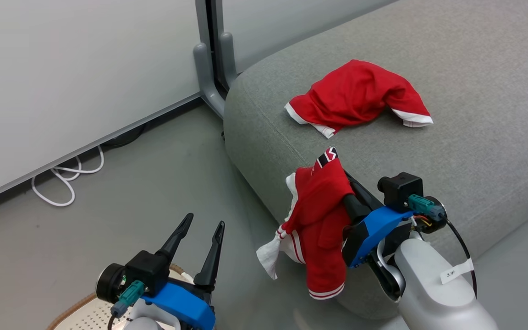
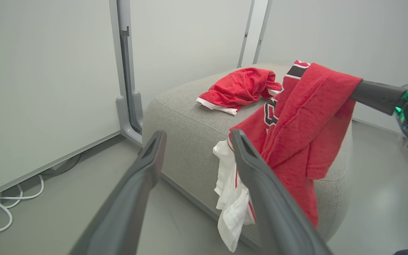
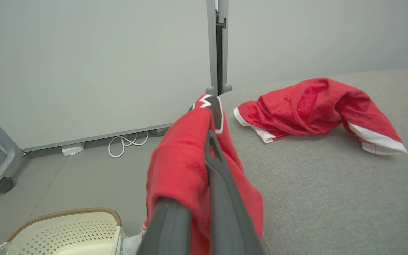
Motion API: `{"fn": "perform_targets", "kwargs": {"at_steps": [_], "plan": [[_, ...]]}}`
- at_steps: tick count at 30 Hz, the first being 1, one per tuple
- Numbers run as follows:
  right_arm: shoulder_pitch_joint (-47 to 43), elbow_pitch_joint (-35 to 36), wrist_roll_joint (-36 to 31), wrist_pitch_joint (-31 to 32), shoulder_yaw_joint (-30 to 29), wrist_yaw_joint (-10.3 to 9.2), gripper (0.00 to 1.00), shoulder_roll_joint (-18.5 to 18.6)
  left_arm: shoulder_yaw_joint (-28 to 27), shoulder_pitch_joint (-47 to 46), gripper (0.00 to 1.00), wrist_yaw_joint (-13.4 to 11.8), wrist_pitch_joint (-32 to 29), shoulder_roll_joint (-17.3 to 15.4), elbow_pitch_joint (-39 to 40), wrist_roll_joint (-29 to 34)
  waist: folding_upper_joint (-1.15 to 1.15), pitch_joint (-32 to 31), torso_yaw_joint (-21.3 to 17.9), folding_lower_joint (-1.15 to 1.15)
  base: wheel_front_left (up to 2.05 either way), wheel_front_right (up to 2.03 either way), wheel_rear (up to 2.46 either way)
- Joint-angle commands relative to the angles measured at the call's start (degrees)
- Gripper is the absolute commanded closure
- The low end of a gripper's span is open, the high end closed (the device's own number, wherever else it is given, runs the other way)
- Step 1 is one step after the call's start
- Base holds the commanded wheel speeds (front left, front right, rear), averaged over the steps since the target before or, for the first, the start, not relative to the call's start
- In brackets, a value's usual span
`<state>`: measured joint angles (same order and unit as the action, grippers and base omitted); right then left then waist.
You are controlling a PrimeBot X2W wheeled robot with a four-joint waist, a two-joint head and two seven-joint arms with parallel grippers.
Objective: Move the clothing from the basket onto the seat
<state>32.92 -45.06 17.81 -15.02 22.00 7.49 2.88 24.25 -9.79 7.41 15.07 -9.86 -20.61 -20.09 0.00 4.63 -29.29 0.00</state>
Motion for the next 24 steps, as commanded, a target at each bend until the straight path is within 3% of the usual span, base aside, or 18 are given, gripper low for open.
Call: {"fn": "perform_targets", "kwargs": {"at_steps": [1,15,24], "plan": [[-0.6,0.6,0.6,-0.2,0.0,0.01,1.0,0.0,-0.1,-0.9,0.0,0.1,0.1,-0.4,-0.1,0.3,0.0,0.4,-0.6,0.0,0.0,0.0,0.0],[-0.4,1.0,1.1,-0.2,-1.1,0.01,1.0,0.0,1.0,-1.3,0.0,0.1,0.1,-1.1,-0.2,0.2,0.0,1.4,0.2,0.0,0.0,0.0,0.0],[8.4,0.4,-0.4,-0.2,-1.9,0.01,1.0,0.5,1.4,-3.1,0.0,0.1,0.1,-2.7,0.9,1.1,0.0,5.2,1.6,0.0,0.0,0.0,0.0]]}}
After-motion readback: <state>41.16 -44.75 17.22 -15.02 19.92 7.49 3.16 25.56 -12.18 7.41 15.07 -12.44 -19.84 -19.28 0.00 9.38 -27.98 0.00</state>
